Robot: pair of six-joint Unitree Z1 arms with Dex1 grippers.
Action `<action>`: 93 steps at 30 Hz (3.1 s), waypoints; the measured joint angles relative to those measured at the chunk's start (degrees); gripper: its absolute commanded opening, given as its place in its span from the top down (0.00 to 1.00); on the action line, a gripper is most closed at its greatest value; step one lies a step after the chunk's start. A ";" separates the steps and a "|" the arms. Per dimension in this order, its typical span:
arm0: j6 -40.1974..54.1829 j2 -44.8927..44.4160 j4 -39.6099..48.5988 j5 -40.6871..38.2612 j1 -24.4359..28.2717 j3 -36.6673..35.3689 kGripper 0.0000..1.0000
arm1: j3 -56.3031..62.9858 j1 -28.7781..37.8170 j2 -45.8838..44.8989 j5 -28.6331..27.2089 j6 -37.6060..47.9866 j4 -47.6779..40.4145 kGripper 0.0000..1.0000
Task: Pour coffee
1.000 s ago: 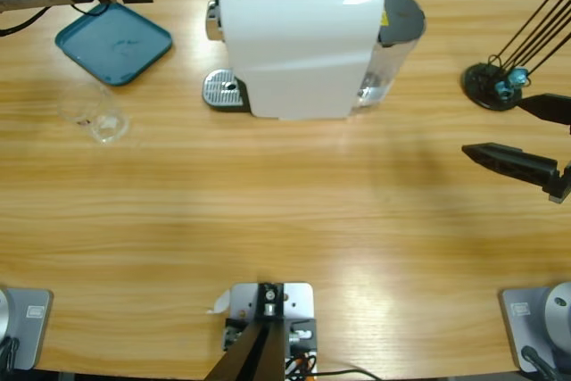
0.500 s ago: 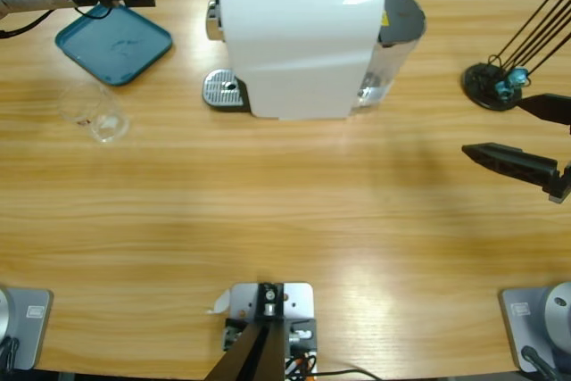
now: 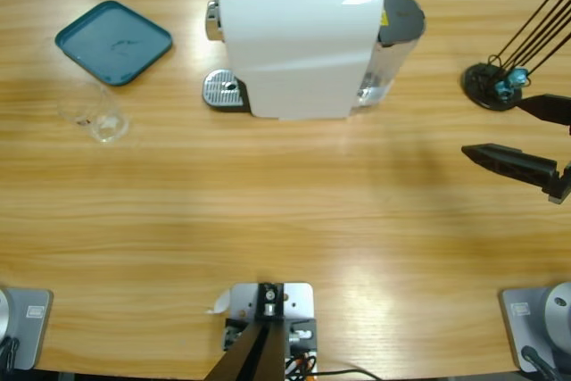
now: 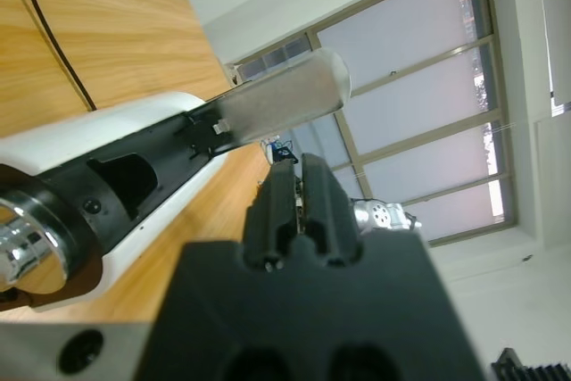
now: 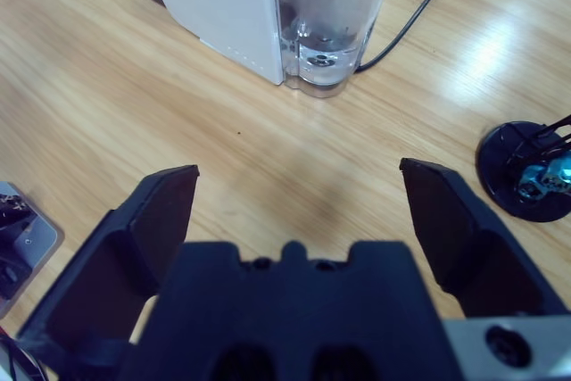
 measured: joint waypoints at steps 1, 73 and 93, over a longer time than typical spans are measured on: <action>2.32 -0.95 2.35 1.01 0.00 0.02 1.00 | 0.00 0.00 0.00 0.00 0.00 0.00 0.01; 60.34 -33.55 38.31 61.91 -10.44 18.81 0.03 | -0.31 -29.16 34.98 -13.24 12.81 -20.99 0.39; 60.39 -32.96 37.68 61.91 -10.44 19.25 0.03 | -0.31 -30.31 36.14 -13.24 12.81 -22.64 0.54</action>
